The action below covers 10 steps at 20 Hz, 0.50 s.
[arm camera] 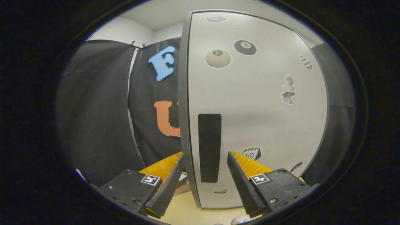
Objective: Open the shoe cabinet door, grab the shoes and put them into the shoe cabinet, then close the shoe cabinet door.
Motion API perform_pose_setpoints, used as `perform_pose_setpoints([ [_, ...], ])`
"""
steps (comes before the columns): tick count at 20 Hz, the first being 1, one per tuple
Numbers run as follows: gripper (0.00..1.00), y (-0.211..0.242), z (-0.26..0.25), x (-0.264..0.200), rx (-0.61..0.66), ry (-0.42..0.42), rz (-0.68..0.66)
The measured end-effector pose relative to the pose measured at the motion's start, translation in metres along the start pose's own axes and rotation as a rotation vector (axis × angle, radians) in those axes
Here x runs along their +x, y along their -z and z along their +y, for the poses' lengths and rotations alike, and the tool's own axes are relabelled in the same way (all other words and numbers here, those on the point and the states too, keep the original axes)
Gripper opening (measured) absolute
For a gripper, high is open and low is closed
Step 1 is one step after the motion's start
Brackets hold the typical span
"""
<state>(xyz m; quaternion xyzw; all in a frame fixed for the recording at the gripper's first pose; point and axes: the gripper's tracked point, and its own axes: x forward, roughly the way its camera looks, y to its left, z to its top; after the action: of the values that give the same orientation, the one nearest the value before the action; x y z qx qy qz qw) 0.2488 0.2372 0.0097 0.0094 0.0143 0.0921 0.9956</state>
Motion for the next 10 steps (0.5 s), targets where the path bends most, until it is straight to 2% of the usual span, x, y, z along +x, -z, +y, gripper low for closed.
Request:
perform_pose_setpoints([
  [4,0.76,0.002,0.004,0.011,0.009,0.005,0.019],
  [8,0.59,0.002,-0.008,0.013,0.050,0.095,0.013],
  [10,0.50,0.003,-0.009,0.013,0.082,0.113,0.018],
])
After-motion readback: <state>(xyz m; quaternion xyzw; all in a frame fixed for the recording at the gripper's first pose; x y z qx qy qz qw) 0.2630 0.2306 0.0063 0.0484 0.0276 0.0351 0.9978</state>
